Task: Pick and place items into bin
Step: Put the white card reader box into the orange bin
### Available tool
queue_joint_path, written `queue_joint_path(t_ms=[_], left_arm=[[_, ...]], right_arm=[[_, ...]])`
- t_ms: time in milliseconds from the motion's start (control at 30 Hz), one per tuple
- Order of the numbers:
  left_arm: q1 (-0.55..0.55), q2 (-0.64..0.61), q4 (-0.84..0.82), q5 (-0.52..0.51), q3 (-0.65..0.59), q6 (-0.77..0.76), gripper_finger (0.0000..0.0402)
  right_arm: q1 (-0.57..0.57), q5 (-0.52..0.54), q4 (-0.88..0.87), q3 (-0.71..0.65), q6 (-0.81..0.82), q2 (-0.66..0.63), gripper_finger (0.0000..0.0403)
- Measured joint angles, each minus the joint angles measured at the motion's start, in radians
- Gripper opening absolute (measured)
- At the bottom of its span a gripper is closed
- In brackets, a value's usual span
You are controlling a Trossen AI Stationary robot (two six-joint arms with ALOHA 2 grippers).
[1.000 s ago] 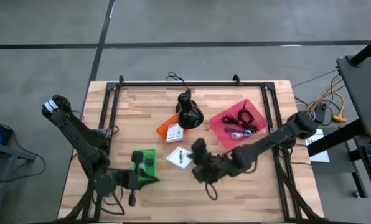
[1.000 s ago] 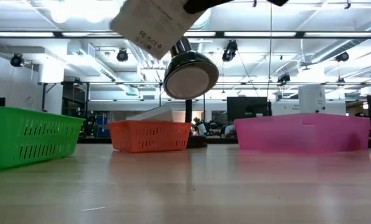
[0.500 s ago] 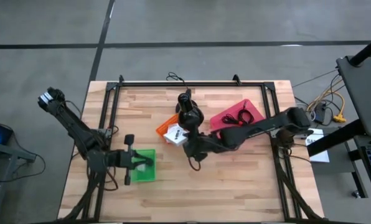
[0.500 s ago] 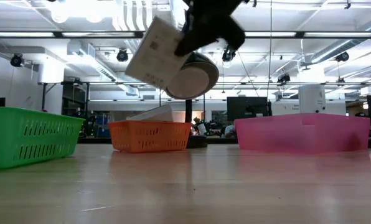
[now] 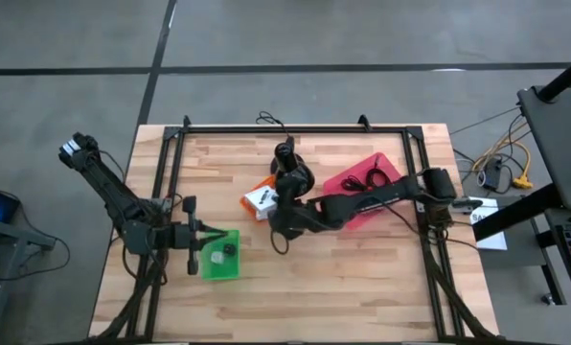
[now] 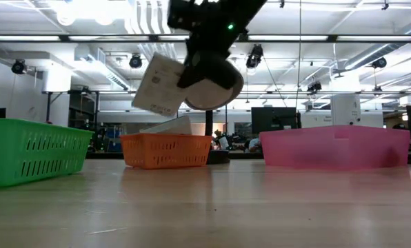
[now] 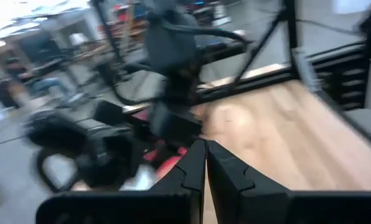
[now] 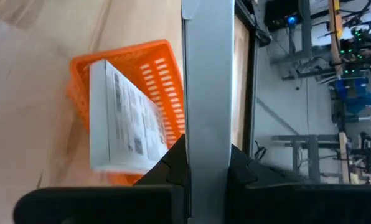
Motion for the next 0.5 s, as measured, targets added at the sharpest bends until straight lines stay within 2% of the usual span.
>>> queue_joint_path(t_ms=[167,300,500], left_arm=[[0.001,-0.004,-0.005,-0.103,0.0,0.003,0.0001],[0.001,-0.001,-0.005,-0.109,0.0,0.021,0.0001],[0.0,0.004,-0.003,-0.111,0.0,0.021,0.0001]], right_arm=[[-0.027,-0.002,-0.035,0.056,0.005,0.087,0.0029],[-0.035,0.001,-0.063,0.092,0.005,0.121,0.0029],[-0.039,-0.003,-0.211,0.155,0.074,0.141,0.0032]])
